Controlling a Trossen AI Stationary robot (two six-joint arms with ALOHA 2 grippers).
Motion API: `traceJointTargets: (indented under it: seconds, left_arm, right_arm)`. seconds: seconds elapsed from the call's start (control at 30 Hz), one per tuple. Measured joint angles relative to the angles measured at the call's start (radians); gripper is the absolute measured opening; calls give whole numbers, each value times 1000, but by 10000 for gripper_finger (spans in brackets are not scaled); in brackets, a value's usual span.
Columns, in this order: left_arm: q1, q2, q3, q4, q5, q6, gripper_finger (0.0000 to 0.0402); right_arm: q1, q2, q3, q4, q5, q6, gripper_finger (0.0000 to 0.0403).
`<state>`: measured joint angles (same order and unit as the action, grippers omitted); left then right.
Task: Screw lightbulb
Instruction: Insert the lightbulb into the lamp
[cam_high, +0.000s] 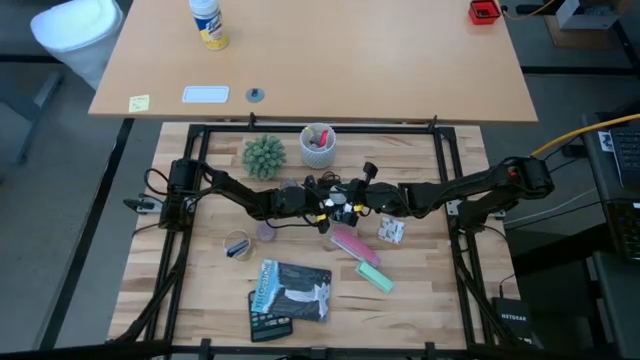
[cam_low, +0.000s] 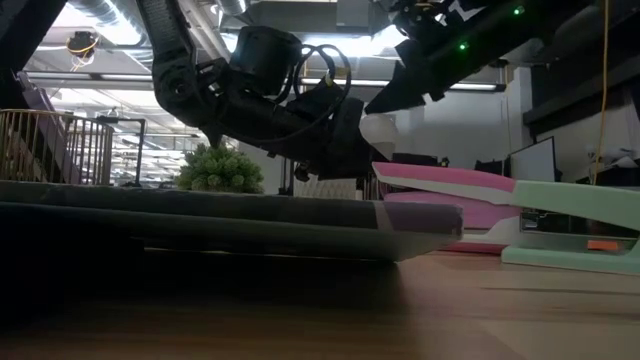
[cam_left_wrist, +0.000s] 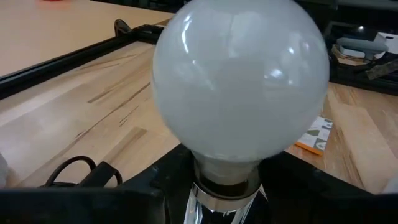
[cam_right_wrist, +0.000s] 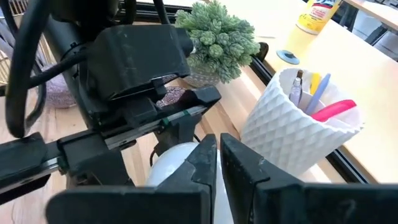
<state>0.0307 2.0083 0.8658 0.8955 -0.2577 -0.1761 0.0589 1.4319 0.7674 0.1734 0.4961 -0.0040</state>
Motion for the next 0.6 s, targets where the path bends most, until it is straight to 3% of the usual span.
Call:
traceJointTargets:
  seconds: [0.6]
  left_arm:
    - [-1, 0, -1, 3, 0, 7, 166]
  right_arm:
    - [46, 0, 1, -55, -4, 53, 28]
